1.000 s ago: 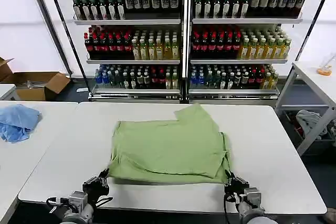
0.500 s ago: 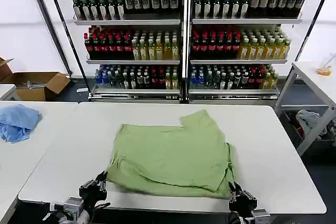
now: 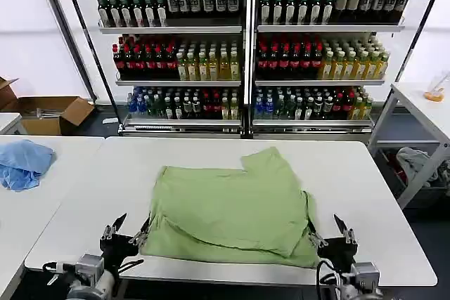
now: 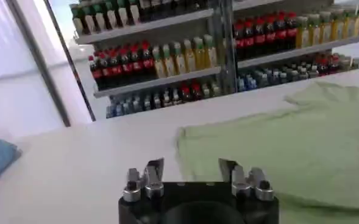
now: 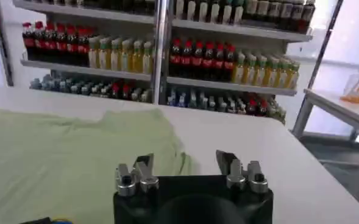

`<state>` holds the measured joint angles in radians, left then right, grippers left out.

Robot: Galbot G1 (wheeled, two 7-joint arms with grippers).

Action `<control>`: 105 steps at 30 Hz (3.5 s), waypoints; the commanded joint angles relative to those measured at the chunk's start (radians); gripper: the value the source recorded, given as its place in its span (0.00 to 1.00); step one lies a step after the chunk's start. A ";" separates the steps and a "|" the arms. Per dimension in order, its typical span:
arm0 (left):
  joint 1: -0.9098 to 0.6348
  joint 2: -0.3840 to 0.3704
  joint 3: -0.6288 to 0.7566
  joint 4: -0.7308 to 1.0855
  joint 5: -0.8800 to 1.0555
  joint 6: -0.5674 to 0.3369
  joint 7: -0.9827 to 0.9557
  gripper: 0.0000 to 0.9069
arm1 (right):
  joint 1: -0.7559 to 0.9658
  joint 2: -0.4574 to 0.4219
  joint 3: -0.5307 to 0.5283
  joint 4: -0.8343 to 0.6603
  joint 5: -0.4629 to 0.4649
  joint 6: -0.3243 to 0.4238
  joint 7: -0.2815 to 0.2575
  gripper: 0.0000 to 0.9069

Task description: Fold and organize the clothes.

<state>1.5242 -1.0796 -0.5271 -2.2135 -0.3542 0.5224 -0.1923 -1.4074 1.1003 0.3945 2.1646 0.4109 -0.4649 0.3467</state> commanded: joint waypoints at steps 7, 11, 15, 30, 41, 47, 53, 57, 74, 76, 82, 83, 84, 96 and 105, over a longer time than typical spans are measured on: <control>-0.501 0.018 0.200 0.409 -0.084 0.055 -0.034 1.00 | 0.606 -0.020 -0.272 -0.421 0.229 -0.104 0.095 1.00; -0.543 0.018 0.209 0.453 -0.088 0.056 -0.035 1.00 | 0.660 -0.012 -0.307 -0.496 0.249 -0.113 0.105 1.00; -0.589 0.012 0.249 0.524 -0.098 0.057 -0.036 1.00 | 0.705 0.007 -0.319 -0.593 0.254 -0.113 0.108 1.00; -0.737 -0.068 0.338 0.750 -0.086 0.055 -0.033 1.00 | 0.850 0.093 -0.367 -0.834 0.218 -0.096 0.040 1.00; -0.811 -0.083 0.354 0.853 -0.094 0.054 -0.028 1.00 | 0.983 0.208 -0.400 -1.056 0.179 -0.076 -0.009 1.00; -0.841 -0.090 0.360 0.892 -0.117 0.053 -0.025 1.00 | 1.004 0.256 -0.392 -1.156 0.160 -0.076 -0.029 1.00; -0.862 -0.091 0.372 0.921 -0.133 0.049 -0.021 0.93 | 1.014 0.290 -0.374 -1.204 0.152 -0.072 -0.042 1.00; -0.867 -0.084 0.389 0.944 -0.135 0.035 -0.018 0.07 | 1.018 0.315 -0.358 -1.234 0.170 -0.080 -0.056 0.49; -0.841 -0.064 0.403 0.924 -0.179 0.021 0.011 0.03 | 0.985 0.306 -0.352 -1.201 0.179 -0.074 -0.057 0.00; -0.839 -0.065 0.400 0.916 -0.187 0.018 0.012 0.03 | 0.977 0.302 -0.352 -1.189 0.178 -0.068 -0.057 0.00; -0.804 -0.050 0.376 0.834 -0.217 0.015 0.011 0.03 | 0.940 0.273 -0.356 -1.084 0.179 -0.037 -0.057 0.00; -0.796 -0.043 0.371 0.818 -0.219 0.012 0.011 0.03 | 0.933 0.267 -0.357 -1.056 0.179 -0.031 -0.055 0.00; -0.780 -0.036 0.364 0.792 -0.220 0.011 0.011 0.03 | 0.924 0.258 -0.358 -1.020 0.179 -0.028 -0.053 0.00; -0.673 0.014 0.258 0.604 -0.308 0.012 0.004 0.03 | 0.798 0.171 -0.339 -0.711 0.196 -0.042 -0.022 0.00; -0.553 0.048 0.175 0.440 -0.340 0.021 0.006 0.03 | 0.633 0.092 -0.256 -0.446 0.196 -0.070 -0.003 0.00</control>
<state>0.8452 -1.0606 -0.2619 -1.5824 -0.6530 0.5433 -0.1869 -0.6348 1.2580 0.0839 1.4524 0.6087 -0.5289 0.3365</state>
